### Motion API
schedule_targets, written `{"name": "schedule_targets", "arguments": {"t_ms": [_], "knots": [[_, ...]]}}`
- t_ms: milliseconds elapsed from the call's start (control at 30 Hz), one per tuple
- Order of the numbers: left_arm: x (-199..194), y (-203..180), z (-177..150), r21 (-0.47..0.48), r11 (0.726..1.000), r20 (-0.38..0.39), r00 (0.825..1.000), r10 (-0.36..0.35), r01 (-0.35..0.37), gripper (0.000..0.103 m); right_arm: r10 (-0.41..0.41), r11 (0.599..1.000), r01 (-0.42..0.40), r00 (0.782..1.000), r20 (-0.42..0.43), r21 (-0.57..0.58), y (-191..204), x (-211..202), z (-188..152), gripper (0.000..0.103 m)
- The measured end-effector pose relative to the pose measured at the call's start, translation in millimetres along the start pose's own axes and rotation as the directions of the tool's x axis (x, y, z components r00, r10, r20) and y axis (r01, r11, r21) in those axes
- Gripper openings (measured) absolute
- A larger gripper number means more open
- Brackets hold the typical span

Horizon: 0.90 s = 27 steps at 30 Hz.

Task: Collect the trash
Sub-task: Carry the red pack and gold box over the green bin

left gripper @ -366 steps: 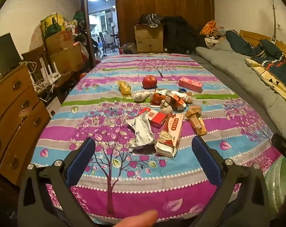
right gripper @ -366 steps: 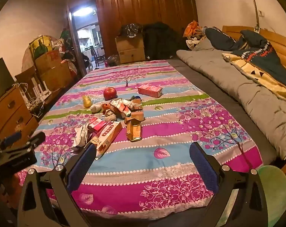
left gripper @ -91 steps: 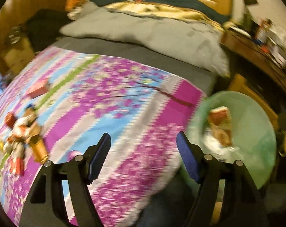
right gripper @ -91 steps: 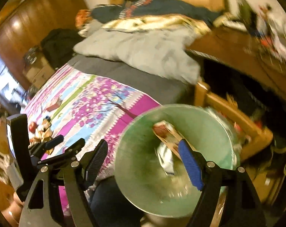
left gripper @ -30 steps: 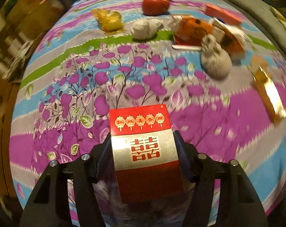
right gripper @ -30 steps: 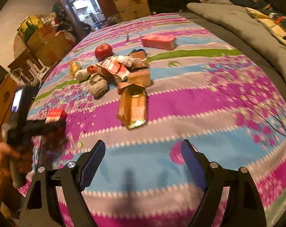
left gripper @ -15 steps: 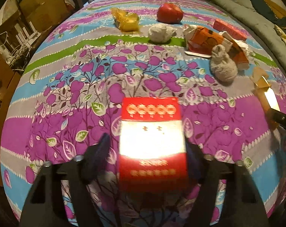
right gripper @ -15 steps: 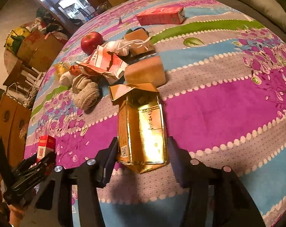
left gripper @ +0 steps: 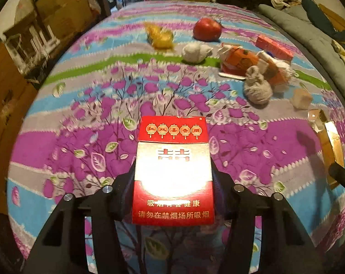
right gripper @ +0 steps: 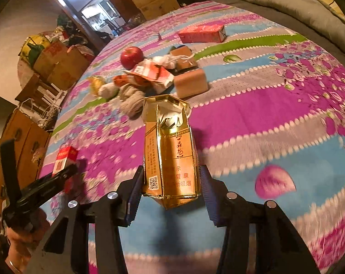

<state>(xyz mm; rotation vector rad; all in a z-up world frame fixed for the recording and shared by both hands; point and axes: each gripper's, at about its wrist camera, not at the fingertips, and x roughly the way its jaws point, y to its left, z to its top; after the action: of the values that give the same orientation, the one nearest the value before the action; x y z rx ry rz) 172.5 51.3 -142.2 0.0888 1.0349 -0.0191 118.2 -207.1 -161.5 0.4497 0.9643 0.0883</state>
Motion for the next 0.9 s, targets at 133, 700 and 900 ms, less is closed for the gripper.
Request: {"name": "schedule_targets", "arguments": {"t_ms": [133,700,900], "knots": [[-21,-12,-3,0.027,0.999,0.039,0.999,0.021,-0.022,0.054,0.008,1.000,-0.008,1.000,0.027,-0.023,9,-33,-20,0.050],[-102,-82,6,0.144,0.989,0.214,0.977,-0.015,-0.016,0.054,-0.062,0.996,0.076,0.969,0.240,-0.048,11,-183,-48,0.050],[-135,-143,15,0.241,0.969,0.274,0.955,-0.119,0.051,0.054,-0.129,0.992,0.124,0.936,0.328,0.036,-24,-243,-50,0.050]]}}
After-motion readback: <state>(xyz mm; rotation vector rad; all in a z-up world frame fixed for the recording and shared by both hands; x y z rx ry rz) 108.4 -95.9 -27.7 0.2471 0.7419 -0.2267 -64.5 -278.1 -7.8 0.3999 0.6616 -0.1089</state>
